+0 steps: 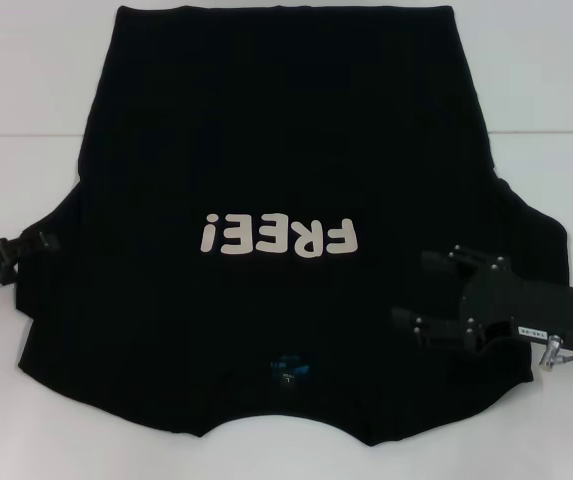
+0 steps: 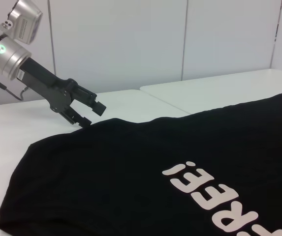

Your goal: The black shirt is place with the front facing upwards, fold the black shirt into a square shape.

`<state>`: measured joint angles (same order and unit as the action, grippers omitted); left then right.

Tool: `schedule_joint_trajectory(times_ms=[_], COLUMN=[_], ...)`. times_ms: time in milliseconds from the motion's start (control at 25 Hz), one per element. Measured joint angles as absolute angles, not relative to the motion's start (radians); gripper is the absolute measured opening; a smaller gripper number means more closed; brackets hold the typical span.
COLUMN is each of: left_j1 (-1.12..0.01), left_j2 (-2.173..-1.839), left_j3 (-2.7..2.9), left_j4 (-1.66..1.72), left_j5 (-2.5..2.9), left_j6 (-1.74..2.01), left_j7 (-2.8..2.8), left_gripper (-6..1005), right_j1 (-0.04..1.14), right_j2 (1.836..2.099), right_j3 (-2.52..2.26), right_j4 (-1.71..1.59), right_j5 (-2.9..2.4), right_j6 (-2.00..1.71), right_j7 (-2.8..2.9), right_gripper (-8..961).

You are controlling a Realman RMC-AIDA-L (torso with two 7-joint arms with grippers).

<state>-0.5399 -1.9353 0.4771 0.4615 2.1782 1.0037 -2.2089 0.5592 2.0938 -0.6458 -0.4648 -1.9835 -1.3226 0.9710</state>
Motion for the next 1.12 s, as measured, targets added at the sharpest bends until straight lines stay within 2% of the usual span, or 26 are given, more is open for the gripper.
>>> schedule_joint_trajectory(times_ms=[1120], left_j1=[-0.55], left_j2=[-1.939], left_j3=[0.476], left_j4=[0.46], left_j5=[2.177], left_j6=[1.054], left_j7=[-2.221], left_gripper=[886], right_j1=[0.56], right_j2=[2.094], right_j3=[-0.646], right_j4=[-0.465], right_j5=[-1.983], right_j6=[-1.325], right_j7=[0.971], right_gripper=[902])
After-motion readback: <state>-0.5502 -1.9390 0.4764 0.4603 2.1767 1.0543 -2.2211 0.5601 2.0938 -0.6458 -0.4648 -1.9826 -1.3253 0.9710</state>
